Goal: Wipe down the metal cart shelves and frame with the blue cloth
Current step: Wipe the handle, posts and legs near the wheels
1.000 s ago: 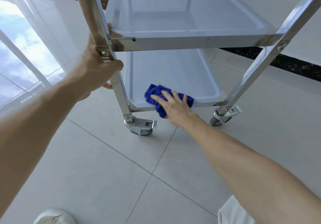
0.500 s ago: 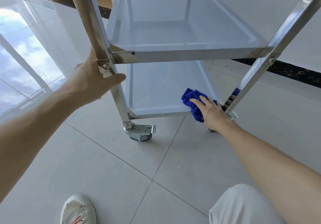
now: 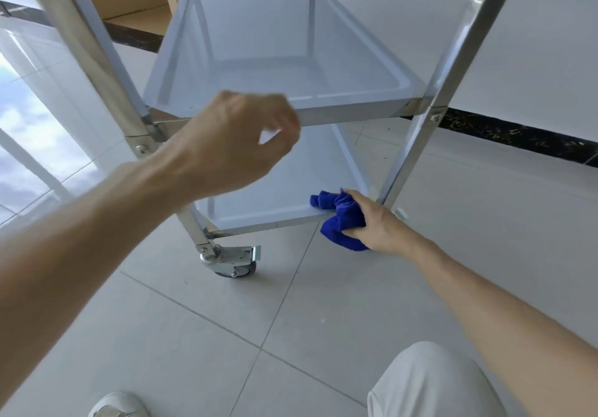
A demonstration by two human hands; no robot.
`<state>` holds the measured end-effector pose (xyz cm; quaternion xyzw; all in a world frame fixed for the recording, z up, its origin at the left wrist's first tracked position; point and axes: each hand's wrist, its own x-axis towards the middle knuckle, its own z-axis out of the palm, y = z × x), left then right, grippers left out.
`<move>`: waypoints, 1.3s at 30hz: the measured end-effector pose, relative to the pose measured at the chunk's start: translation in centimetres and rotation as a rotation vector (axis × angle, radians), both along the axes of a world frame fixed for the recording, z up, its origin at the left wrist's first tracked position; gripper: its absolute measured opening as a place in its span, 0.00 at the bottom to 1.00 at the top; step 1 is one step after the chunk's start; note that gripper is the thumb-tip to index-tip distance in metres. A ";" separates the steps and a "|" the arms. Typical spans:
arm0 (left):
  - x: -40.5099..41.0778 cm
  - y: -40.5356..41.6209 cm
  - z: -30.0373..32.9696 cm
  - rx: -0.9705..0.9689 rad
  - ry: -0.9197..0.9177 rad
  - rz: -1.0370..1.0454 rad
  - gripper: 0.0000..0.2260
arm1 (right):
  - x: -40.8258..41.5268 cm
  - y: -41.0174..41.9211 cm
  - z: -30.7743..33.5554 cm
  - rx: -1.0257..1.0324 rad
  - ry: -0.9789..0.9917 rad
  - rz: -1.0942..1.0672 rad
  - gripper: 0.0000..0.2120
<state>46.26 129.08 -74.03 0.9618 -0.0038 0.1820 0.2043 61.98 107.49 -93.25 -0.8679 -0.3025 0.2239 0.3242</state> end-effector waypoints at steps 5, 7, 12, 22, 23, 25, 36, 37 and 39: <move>7.2 -3.5 -0.6 0.203 0.057 -0.043 0.27 | -1.7 -5.1 0.1 0.342 0.188 -0.282 0.27; 8.5 -4.2 -2.5 0.238 0.114 0.020 0.31 | -2.0 -7.0 0.0 0.446 0.227 -0.410 0.24; 8.9 -4.7 -5.7 0.371 0.033 0.132 0.34 | -1.5 -8.4 2.6 0.665 0.091 -0.587 0.26; 8.7 -4.3 -5.2 0.401 0.052 0.122 0.35 | -0.8 -4.0 10.8 1.060 -0.286 -0.751 0.29; 8.6 -4.2 -5.2 0.400 0.053 0.122 0.35 | -0.9 -4.2 10.6 1.083 -0.276 -0.794 0.28; 8.5 -4.1 -5.3 0.402 0.046 0.126 0.35 | -1.3 -4.4 9.9 1.113 -0.263 -0.874 0.26; 8.6 -4.2 -5.6 0.411 0.015 0.137 0.34 | -0.9 1.3 8.6 0.834 -0.375 -0.712 0.40; 8.6 -4.2 -5.6 0.412 0.012 0.139 0.34 | -0.5 1.8 8.6 0.840 -0.416 -0.747 0.40; 8.7 -4.3 -5.7 0.407 0.004 0.138 0.34 | 0.1 2.4 7.9 0.837 -0.486 -0.808 0.40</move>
